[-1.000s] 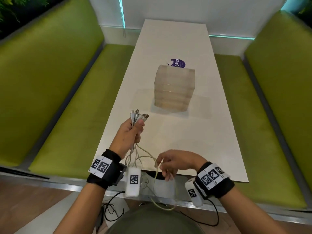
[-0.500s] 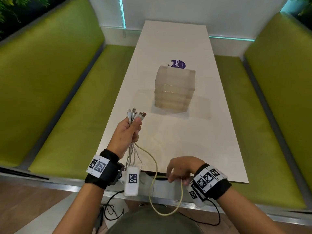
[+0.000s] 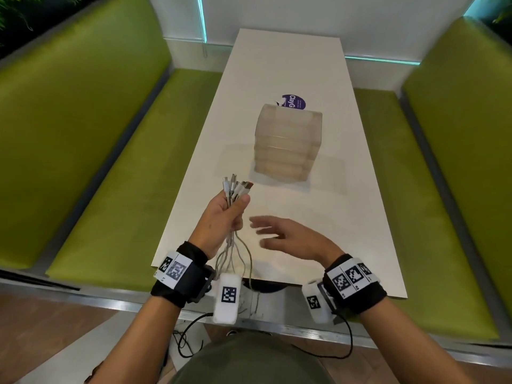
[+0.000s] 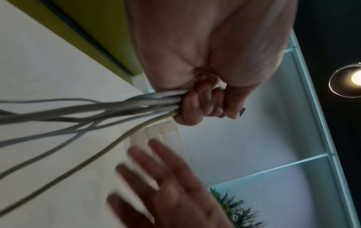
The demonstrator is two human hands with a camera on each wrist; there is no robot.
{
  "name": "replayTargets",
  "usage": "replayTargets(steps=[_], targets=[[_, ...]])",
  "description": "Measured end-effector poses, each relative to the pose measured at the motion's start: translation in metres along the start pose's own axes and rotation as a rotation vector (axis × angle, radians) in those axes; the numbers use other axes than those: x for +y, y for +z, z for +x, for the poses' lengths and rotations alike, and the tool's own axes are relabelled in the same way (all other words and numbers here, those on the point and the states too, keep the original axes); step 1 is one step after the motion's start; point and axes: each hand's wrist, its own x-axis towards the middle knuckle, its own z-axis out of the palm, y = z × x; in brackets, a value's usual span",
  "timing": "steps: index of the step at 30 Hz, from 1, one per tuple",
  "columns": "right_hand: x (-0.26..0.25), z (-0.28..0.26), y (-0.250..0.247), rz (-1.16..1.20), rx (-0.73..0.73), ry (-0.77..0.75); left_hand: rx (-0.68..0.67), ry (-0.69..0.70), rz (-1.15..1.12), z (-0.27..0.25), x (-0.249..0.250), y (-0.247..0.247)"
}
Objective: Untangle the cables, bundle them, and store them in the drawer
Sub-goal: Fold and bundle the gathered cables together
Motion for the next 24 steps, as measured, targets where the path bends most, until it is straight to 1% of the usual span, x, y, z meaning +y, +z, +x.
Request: replayTargets(steps=[2,4,7,9,12,15,18,19,21,22,24], targets=[[-0.013,0.001,0.005,0.135,-0.042,-0.089,-0.025,-0.004,-0.095,-0.001,-0.001,0.012],[-0.021,0.004,0.011,0.231,-0.020,-0.130,-0.029,-0.029,-0.170,-0.002,0.001,0.024],[-0.028,0.002,0.009,0.434,0.134,-0.176,-0.014,-0.080,-0.263,0.000,0.004,0.027],[-0.031,-0.001,0.001,0.532,0.221,-0.217,-0.053,-0.084,-0.221,0.002,0.005,0.026],[-0.037,0.000,-0.005,0.574,0.242,-0.263,-0.110,-0.060,-0.055,0.002,0.005,0.031],[-0.044,0.003,-0.004,0.583,0.353,-0.269,-0.132,-0.007,0.060,0.000,0.006,0.038],[-0.047,0.006,-0.002,0.518,0.442,-0.272,-0.096,0.034,0.008,0.003,0.001,0.040],[-0.049,0.007,-0.002,0.503,0.450,-0.282,-0.077,0.050,-0.013,0.004,-0.002,0.039],[-0.055,0.007,-0.004,0.495,0.454,-0.316,-0.041,0.064,0.016,0.006,-0.008,0.036],[-0.058,0.006,-0.006,0.495,0.456,-0.333,-0.047,0.070,0.038,0.005,-0.010,0.035],[-0.063,0.005,-0.012,0.498,0.446,-0.350,-0.112,0.096,0.063,0.003,-0.014,0.033]])
